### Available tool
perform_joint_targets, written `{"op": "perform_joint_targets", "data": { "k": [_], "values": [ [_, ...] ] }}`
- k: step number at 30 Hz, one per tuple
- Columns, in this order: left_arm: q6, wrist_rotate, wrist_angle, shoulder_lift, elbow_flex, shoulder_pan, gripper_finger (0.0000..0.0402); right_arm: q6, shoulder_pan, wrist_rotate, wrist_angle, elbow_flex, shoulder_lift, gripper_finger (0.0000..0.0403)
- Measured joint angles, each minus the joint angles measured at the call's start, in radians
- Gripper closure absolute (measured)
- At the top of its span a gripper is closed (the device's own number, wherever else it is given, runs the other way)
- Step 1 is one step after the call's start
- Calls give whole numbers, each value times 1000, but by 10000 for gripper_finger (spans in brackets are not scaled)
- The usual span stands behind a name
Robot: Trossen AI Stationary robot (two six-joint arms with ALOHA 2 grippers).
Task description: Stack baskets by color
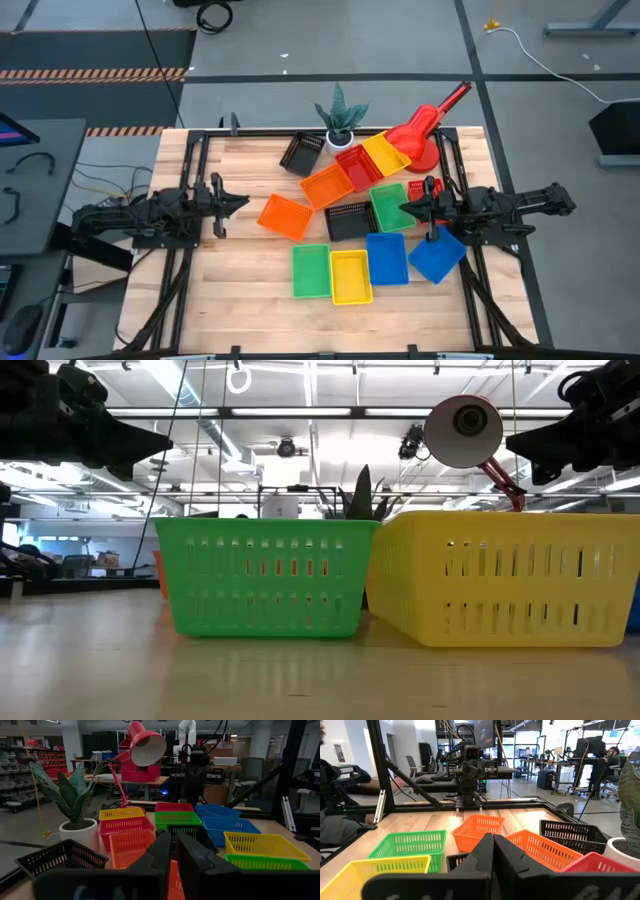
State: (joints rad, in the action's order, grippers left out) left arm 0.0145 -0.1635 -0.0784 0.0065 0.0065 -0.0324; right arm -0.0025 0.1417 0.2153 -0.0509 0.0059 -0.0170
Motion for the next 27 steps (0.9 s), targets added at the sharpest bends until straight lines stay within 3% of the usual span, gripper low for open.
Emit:
{"op": "perform_joint_targets", "data": {
  "k": [27],
  "values": [
    [0, 0, 0, 0, 0, 0, 368, 0, 0, 0, 0, 0, 0, 389]
  ]
}}
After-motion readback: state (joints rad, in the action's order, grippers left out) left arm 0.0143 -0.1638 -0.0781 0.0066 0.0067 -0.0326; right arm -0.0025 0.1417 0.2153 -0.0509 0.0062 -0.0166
